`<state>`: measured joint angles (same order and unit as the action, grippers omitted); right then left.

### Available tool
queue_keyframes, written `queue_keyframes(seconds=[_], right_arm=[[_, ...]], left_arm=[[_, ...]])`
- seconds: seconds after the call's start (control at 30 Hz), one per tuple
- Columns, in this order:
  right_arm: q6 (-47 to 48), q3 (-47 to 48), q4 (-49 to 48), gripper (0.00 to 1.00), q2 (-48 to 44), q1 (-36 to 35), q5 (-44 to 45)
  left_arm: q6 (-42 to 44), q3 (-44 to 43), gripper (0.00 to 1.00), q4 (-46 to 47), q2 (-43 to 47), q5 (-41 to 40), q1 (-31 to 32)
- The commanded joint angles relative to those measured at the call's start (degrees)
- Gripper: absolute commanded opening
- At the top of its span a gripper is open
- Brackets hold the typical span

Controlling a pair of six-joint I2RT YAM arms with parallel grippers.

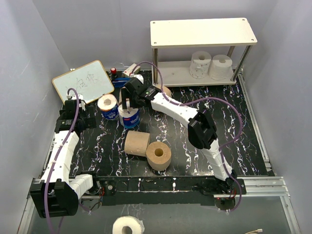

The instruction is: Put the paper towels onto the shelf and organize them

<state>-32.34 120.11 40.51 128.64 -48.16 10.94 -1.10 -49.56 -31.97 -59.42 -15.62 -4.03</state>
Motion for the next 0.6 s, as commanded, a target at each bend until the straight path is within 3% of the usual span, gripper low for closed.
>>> queue_keyframes(seconds=[0.0, 0.3, 0.4, 0.57], right_arm=[[-1.63, -0.88, -1.89, 0.89, -1.4, -0.17, 2.86], [-1.77, -6.54, -3.19, 0.85, -4.61, -0.81, 7.83], [-1.68, -6.69, -3.73, 0.78, -3.89, -0.75, 7.62], [-3.06, -4.59, -3.89, 0.4, -1.03, -0.79, 6.67]], left_arm=[[-0.2, 0.59, 0.98, 0.81, 1.56, -0.92, 0.55], [0.12, 0.94, 0.98, 1.23, 1.71, -0.91, 1.69], [0.13, 1.04, 0.98, 1.36, 1.87, -1.02, 1.83], [0.16, 1.11, 0.98, 1.44, 2.27, -1.13, 1.9]])
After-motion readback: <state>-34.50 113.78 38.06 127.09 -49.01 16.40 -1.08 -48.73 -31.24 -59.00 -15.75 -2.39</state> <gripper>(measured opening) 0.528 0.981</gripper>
